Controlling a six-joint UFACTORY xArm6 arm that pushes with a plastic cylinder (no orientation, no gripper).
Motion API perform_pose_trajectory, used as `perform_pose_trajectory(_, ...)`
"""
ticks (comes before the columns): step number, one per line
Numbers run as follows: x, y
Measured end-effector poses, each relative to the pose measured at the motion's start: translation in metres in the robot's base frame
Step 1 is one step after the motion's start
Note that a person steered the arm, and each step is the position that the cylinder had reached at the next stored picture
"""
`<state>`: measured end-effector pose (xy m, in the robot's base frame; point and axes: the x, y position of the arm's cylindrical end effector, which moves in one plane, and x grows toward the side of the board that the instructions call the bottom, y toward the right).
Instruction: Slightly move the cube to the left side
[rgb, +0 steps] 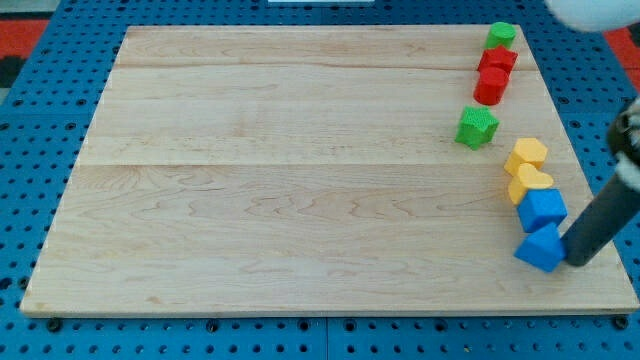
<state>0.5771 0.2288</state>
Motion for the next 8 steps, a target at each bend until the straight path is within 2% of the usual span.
perform_pose_trajectory(1, -0.008, -0.067)
perform_pose_trajectory(2, -0.009, -0.079)
perform_pose_trajectory(3, 0.020, -0.031)
perform_pose_trajectory(4, -0.008, 0.016)
perform_pose_trajectory(6, -0.058, -0.039)
perform_pose_trajectory(7, -0.048, -0.027)
perform_pose_trajectory(8, -0.024, 0.043)
